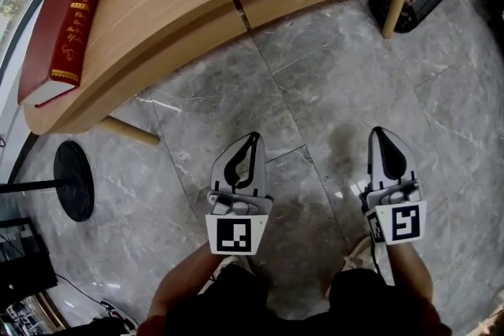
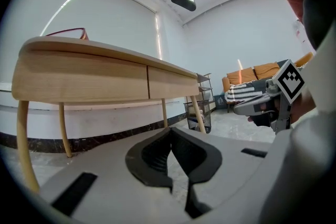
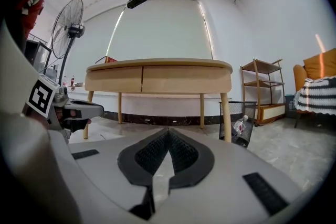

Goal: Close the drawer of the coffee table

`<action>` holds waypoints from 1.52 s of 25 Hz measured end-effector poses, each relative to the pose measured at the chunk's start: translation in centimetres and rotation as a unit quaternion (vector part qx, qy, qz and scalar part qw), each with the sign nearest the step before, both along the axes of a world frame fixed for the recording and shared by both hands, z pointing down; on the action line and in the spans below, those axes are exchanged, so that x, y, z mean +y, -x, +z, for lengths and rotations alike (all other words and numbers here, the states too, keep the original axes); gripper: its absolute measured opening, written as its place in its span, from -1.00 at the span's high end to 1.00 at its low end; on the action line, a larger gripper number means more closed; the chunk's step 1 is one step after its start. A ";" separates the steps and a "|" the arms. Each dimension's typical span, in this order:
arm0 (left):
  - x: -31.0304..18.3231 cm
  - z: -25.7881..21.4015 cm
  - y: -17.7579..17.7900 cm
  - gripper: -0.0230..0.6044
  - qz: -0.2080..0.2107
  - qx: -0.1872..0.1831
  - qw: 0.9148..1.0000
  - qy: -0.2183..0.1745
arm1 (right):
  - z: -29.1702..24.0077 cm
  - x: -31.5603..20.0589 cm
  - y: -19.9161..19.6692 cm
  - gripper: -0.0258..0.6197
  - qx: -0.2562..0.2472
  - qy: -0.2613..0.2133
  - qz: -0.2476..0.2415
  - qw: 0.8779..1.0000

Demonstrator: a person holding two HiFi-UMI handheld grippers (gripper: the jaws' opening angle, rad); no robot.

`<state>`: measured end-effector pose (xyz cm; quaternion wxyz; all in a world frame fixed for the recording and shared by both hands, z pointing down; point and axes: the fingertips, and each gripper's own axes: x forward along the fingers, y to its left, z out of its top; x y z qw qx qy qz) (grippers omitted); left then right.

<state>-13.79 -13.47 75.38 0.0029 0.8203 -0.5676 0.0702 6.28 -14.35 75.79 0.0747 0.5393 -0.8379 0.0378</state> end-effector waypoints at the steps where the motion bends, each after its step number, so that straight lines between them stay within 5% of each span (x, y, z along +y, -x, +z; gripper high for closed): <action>1: -0.1 0.1 0.1 0.90 0.000 0.001 1.000 0.001 | 0.2 0.0 0.1 0.93 0.001 0.003 -0.006 1.000; 10: -0.1 -1.0 1.9 0.90 0.019 0.000 1.000 0.021 | -1.3 -0.2 1.1 0.93 0.018 0.028 -0.036 0.999; 15: 1.2 -6.5 2.2 0.90 0.074 -0.112 0.990 0.045 | -7.9 0.3 1.4 0.93 0.003 0.060 -0.053 0.997; 18: 1.8 -12.0 2.6 0.90 0.070 -0.116 0.989 0.058 | -12.4 1.0 1.8 0.93 0.007 0.109 -0.056 0.992; 26: 3.6 -32.3 3.3 0.90 0.046 -0.085 0.993 0.068 | -31.6 1.5 3.5 0.93 -0.047 0.127 -0.045 0.990; 32: 6.1 -47.3 4.4 0.90 -0.012 -0.046 0.997 0.067 | -46.7 3.6 4.6 0.93 -0.071 0.148 -0.048 0.985; 38: 8.4 -61.2 7.0 0.90 -0.099 0.007 0.990 0.102 | -58.9 6.7 5.1 0.93 -0.078 0.164 -0.083 0.980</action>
